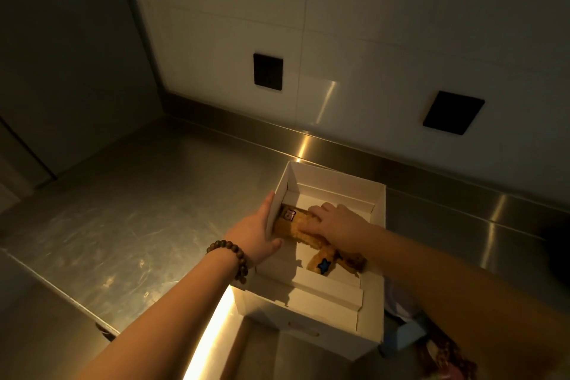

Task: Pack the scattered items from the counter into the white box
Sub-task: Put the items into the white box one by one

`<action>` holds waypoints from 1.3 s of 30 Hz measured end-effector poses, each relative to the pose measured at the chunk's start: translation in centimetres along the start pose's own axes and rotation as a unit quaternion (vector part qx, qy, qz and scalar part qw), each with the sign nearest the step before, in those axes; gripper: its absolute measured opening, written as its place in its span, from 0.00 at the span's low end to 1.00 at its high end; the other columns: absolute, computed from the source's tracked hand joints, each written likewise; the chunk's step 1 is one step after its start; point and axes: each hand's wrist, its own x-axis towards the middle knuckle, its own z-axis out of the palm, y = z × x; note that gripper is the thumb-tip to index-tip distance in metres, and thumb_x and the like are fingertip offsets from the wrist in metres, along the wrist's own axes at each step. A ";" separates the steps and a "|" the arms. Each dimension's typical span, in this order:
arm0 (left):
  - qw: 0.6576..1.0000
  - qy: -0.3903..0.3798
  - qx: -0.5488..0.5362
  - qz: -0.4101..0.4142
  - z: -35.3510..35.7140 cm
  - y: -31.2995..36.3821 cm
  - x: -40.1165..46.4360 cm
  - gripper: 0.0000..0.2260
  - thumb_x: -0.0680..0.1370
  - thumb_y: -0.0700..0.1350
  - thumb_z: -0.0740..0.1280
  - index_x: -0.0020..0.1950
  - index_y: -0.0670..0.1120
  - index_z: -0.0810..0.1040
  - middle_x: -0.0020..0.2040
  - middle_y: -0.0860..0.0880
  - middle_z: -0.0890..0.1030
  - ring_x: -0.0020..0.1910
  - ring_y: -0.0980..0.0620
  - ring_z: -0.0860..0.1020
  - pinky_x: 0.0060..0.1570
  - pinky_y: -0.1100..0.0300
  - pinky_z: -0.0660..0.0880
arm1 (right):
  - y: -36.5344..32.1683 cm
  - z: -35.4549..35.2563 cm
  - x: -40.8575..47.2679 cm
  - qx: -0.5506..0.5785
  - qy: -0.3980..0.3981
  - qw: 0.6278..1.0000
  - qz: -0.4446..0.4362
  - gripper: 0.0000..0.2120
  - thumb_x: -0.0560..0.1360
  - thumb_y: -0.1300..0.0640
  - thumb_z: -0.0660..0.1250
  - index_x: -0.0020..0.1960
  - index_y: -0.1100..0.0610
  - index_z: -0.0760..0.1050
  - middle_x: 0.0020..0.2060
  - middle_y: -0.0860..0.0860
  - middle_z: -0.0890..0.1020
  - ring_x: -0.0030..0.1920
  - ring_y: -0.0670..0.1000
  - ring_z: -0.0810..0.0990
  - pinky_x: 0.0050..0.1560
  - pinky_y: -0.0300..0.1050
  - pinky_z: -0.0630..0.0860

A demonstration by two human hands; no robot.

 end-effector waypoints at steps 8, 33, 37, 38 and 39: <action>1.000 0.007 -0.003 -0.004 0.0 0.1 0.1 0.45 0.72 0.52 0.69 0.72 0.60 0.36 0.64 0.48 0.73 0.52 0.52 0.76 0.44 0.62 0.74 | -1.3 1.3 0.3 -0.094 0.019 0.995 0.018 0.41 0.66 0.38 0.69 0.72 0.53 0.57 0.66 0.57 0.65 0.62 0.59 0.66 0.59 0.58 0.67; 0.994 0.055 0.078 0.060 -0.1 0.1 0.1 0.43 0.72 0.55 0.68 0.75 0.52 0.41 0.76 0.49 0.54 0.72 0.48 0.58 0.68 0.51 0.61 | -3.0 -0.4 -3.5 0.181 0.066 0.963 0.190 0.42 0.71 0.49 0.71 0.76 0.46 0.49 0.76 0.53 0.52 0.75 0.58 0.50 0.72 0.58 0.56; 0.973 0.100 0.170 0.121 -0.3 0.6 -0.2 0.42 0.73 0.58 0.65 0.75 0.48 0.41 0.77 0.49 0.46 0.75 0.50 0.44 0.68 0.55 0.42 | -2.8 -1.1 -6.4 0.205 0.129 0.947 0.210 0.32 0.75 0.46 0.65 0.74 0.47 0.56 0.76 0.51 0.53 0.76 0.55 0.49 0.74 0.56 0.51; 0.974 0.104 0.157 0.130 -0.3 1.2 -0.4 0.42 0.73 0.58 0.65 0.75 0.48 0.42 0.77 0.49 0.46 0.75 0.51 0.45 0.68 0.56 0.42 | -2.5 -1.3 -7.4 0.211 0.137 0.944 0.212 0.30 0.75 0.47 0.64 0.74 0.47 0.58 0.76 0.51 0.54 0.76 0.55 0.49 0.74 0.55 0.51; 0.976 0.101 0.136 0.139 -0.3 2.0 -0.7 0.41 0.73 0.58 0.66 0.75 0.49 0.43 0.77 0.49 0.48 0.75 0.51 0.46 0.69 0.55 0.43 | -2.2 -1.5 -8.6 0.212 0.142 0.943 0.213 0.29 0.76 0.48 0.64 0.74 0.48 0.58 0.76 0.52 0.54 0.76 0.55 0.49 0.75 0.55 0.51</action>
